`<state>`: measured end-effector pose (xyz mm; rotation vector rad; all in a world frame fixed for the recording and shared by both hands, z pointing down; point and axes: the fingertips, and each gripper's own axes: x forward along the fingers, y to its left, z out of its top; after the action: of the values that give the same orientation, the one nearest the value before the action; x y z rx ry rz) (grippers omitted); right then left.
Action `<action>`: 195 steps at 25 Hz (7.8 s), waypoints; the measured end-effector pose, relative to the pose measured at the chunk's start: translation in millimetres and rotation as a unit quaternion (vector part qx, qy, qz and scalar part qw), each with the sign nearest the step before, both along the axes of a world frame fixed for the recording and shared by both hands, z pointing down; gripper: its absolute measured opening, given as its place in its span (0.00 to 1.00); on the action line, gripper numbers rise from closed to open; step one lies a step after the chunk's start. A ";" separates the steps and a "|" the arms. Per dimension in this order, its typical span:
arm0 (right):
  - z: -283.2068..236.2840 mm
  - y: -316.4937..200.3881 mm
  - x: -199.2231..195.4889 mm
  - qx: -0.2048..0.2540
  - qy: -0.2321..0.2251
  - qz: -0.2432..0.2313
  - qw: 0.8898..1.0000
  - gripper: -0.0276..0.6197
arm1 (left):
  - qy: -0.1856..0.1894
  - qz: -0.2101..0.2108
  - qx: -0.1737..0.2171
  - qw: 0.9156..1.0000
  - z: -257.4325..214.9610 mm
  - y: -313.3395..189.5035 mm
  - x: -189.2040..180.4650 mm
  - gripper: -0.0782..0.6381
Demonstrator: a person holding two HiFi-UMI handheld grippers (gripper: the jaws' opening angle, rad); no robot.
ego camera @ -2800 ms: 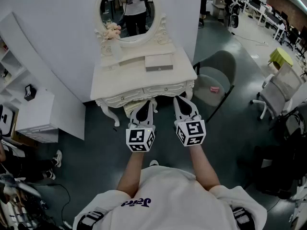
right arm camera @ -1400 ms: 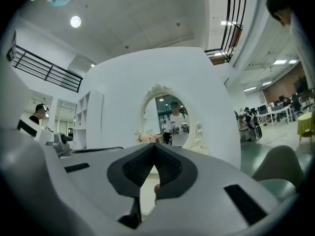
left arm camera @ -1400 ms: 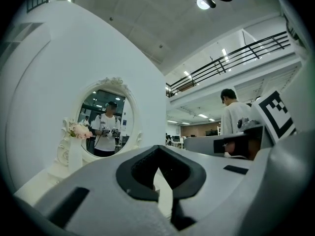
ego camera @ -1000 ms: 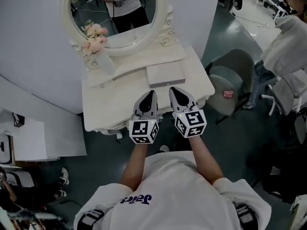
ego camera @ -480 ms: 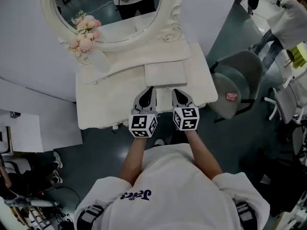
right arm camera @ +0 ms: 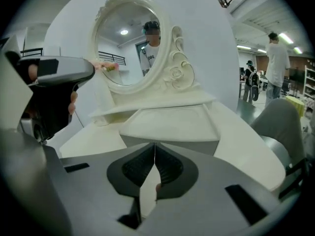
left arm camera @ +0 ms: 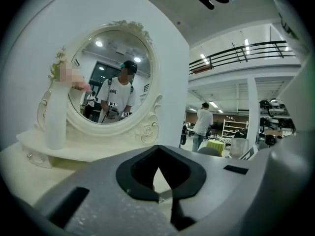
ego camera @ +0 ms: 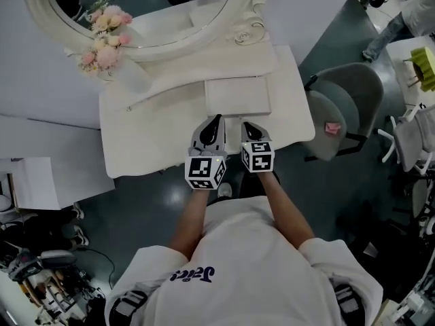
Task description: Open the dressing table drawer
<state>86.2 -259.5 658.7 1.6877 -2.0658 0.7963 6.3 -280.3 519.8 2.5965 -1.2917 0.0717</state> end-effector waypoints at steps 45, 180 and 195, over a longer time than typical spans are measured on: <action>70.0 -19.8 -7.9 -0.100 0.014 0.032 0.994 0.15 | -0.006 -0.020 -0.033 0.999 27.8 -9.0 -19.6 0.13; -178.7 100.3 3.2 0.206 0.047 0.056 0.976 0.08 | 0.001 0.010 0.061 0.998 -58.3 113.6 -45.4 0.13; -235.4 106.3 1.0 0.265 0.041 0.083 0.960 0.05 | 0.007 -0.003 0.089 0.996 -89.6 105.2 -60.2 0.13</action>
<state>87.2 -153.2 423.2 2.1489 -2.2308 0.2074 -53.9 -175.1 430.2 2.7346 -1.3570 -0.0666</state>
